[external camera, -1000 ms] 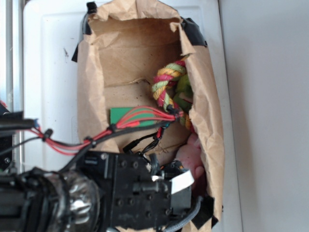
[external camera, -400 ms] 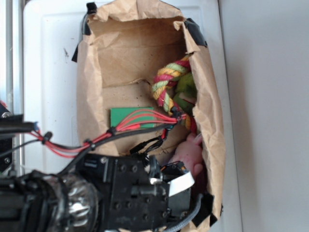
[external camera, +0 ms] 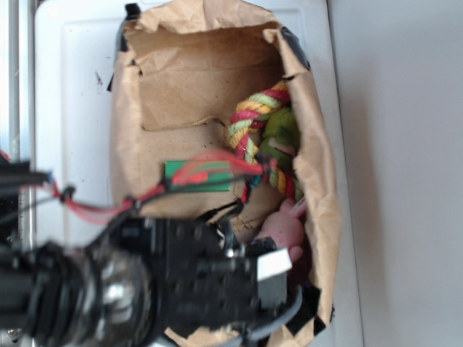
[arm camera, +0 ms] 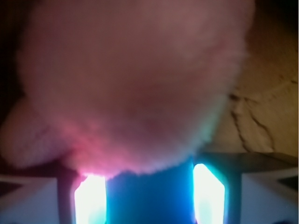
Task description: Grab the blue block.
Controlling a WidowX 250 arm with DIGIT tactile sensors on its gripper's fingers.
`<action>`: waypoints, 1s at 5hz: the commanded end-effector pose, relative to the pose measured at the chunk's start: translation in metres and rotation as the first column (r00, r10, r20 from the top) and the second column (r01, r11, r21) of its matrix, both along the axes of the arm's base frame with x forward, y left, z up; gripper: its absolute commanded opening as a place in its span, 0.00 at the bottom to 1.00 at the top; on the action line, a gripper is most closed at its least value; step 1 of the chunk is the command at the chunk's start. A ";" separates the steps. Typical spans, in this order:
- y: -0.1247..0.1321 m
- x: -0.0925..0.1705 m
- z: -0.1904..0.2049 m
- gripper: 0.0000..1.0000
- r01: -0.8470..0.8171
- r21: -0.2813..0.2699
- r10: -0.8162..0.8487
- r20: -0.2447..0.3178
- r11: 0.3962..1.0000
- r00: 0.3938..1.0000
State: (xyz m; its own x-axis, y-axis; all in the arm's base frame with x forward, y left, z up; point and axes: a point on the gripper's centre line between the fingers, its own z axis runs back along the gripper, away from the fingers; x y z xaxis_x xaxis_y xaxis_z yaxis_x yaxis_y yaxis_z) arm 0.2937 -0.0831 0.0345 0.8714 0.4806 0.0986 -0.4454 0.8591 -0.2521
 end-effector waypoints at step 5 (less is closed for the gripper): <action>0.099 0.005 0.129 0.00 0.117 0.253 -0.140 0.074 0.960 0.987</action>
State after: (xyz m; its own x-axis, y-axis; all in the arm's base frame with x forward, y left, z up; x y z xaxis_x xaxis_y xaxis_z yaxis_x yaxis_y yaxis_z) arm 0.2925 0.0041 0.1349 0.9327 0.3015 0.1979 -0.2994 0.9532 -0.0413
